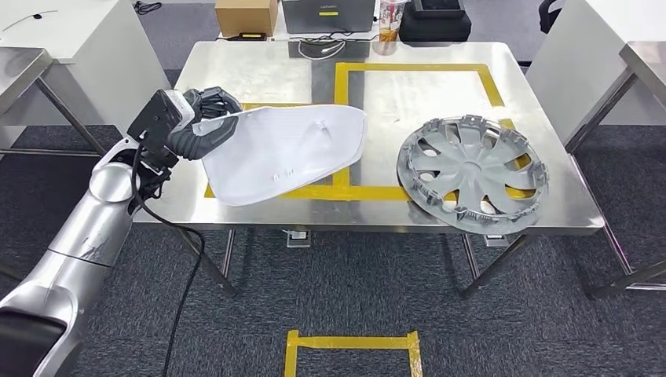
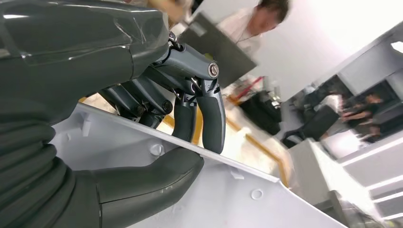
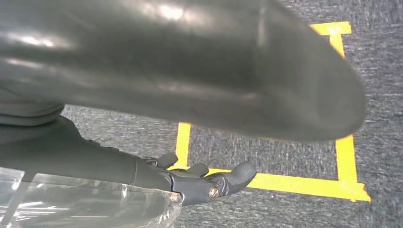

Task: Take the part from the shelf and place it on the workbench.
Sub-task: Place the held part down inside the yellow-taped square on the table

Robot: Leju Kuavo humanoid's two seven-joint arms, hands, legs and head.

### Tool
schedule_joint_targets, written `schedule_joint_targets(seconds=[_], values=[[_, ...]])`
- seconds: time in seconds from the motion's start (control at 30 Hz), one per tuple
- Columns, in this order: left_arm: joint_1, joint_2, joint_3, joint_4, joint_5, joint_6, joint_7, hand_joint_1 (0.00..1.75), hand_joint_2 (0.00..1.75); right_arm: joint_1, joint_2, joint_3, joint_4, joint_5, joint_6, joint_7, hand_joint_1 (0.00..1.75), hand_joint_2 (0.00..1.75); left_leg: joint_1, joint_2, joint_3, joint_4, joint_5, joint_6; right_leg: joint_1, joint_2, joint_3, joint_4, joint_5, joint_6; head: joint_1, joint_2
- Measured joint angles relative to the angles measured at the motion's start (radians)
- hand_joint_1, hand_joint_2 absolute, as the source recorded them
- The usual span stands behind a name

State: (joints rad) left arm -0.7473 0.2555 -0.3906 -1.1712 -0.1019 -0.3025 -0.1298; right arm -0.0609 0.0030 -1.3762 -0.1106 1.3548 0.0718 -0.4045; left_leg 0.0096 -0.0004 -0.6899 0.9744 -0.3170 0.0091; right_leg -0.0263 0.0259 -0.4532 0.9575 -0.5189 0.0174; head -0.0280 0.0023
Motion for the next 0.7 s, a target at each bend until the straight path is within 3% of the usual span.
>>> schedule_joint_targets(seconds=[0.07, 0.13, 0.17, 0.23, 0.3, 0.33, 0.37, 0.4, 0.47, 0.5, 0.57, 0.63, 0.7], values=[[-0.003, 0.0, -0.001, -0.001, 0.0, 0.001, 0.0, 1.75, 1.75, -0.002, -0.001, 0.0, 0.001, 0.0, -0.002, 0.0, 0.0, 0.0, -0.003, -0.002, 0.014, -0.005, -0.005, 0.016, 0.0, -0.002, 0.009, 0.004, -0.004, 0.015, 0.0, 0.0], [-0.007, -0.001, -0.002, -0.004, 0.0, 0.002, -0.001, 1.75, 1.75, -0.005, -0.003, 0.0, 0.001, 0.0, -0.004, -0.001, 0.0, 0.0, -0.003, -0.003, 0.037, -0.012, -0.014, 0.03, -0.002, -0.008, -0.018, 0.066, -0.004, 0.02, 0.001, 0.0], [-0.009, -0.002, -0.002, -0.005, 0.001, 0.002, -0.001, 1.75, 1.75, -0.008, -0.003, 0.0, 0.002, 0.0, -0.005, -0.001, 0.0, 0.0, -0.004, -0.004, 0.046, -0.016, -0.02, 0.036, -0.003, -0.012, -0.055, 0.125, -0.014, 0.017, 0.002, 0.0], [-0.009, -0.004, -0.004, -0.005, 0.001, 0.002, -0.001, 1.75, 1.75, -0.01, -0.002, 0.0, 0.002, 0.001, -0.006, -0.001, 0.0, 0.0, -0.011, -0.008, 0.057, -0.016, -0.035, 0.046, -0.001, -0.015, -0.15, 0.256, -0.064, 0.005, 0.003, 0.0], [-0.003, -0.006, -0.005, -0.005, 0.0, 0.001, -0.001, 1.75, 1.75, -0.008, -0.003, 0.0, 0.002, 0.001, -0.006, -0.001, 0.0, 0.0, -0.018, -0.014, 0.069, -0.016, -0.05, 0.05, 0.001, -0.015, -0.215, 0.302, -0.102, 0.002, 0.003, 0.0], [0.0, -0.007, -0.005, -0.005, 0.0, 0.0, -0.001, 1.75, 1.75, -0.007, -0.004, 0.0, 0.002, 0.001, -0.006, -0.001, 0.0, 0.0, -0.022, -0.017, 0.078, -0.016, -0.058, 0.05, 0.003, -0.015, -0.223, 0.274, -0.09, 0.008, 0.003, 0.0], [0.002, -0.007, -0.005, -0.005, 0.0, 0.0, -0.001, 1.75, 1.75, -0.007, -0.004, 0.0, 0.002, 0.002, -0.006, -0.001, 0.0, 0.0, -0.025, -0.019, 0.088, -0.016, -0.067, 0.05, 0.005, -0.016, -0.215, 0.216, -0.053, 0.017, 0.003, 0.0], [0.003, -0.008, -0.005, -0.004, 0.0, -0.001, 0.0, 1.75, 1.75, -0.007, -0.005, 0.0, 0.002, 0.003, -0.007, -0.001, 0.0, 0.0, -0.028, -0.02, 0.098, -0.016, -0.075, 0.049, 0.009, -0.017, -0.2, 0.14, 0.002, 0.022, 0.003, 0.0], [0.002, -0.008, -0.006, -0.002, 0.002, -0.004, 0.002, 1.75, 1.75, -0.005, -0.007, 0.0, 0.002, 0.006, -0.007, -0.001, 0.0, 0.0, -0.032, -0.023, 0.111, -0.015, -0.09, 0.043, 0.017, -0.017, -0.172, 0.026, 0.094, 0.01, 0.003, 0.0], [0.003, -0.008, -0.007, -0.001, 0.004, -0.007, 0.003, 1.75, 1.75, -0.005, -0.008, 0.0, 0.003, 0.007, -0.007, -0.001, 0.0, 0.0, -0.033, -0.025, 0.114, -0.013, -0.095, 0.039, 0.021, -0.017, -0.164, 0.001, 0.119, -0.002, 0.002, 0.0], [0.002, -0.009, -0.008, 0.0, 0.007, -0.012, 0.004, 1.75, 1.75, -0.006, -0.009, 0.0, 0.003, 0.011, -0.007, -0.001, 0.0, 0.0, -0.034, -0.027, 0.118, -0.009, -0.103, 0.029, 0.021, -0.017, -0.152, -0.005, 0.125, -0.021, 0.002, 0.0], [0.0, -0.008, -0.008, 0.0, 0.008, -0.013, 0.005, 1.75, 1.75, -0.009, -0.009, 0.0, 0.003, 0.014, -0.006, -0.001, 0.0, 0.0, -0.032, -0.023, 0.106, 0.023, -0.12, 0.016, 0.014, -0.016, -0.135, -0.01, 0.122, -0.029, 0.0, 0.0], [0.001, -0.007, -0.009, 0.002, 0.008, -0.012, 0.005, 1.75, 1.75, -0.011, -0.009, 0.0, 0.003, 0.017, -0.005, 0.0, 0.0, 0.0, -0.022, -0.015, 0.048, 0.133, -0.162, 0.001, 0.011, -0.015, -0.117, -0.012, 0.114, -0.038, -0.002, 0.0]])
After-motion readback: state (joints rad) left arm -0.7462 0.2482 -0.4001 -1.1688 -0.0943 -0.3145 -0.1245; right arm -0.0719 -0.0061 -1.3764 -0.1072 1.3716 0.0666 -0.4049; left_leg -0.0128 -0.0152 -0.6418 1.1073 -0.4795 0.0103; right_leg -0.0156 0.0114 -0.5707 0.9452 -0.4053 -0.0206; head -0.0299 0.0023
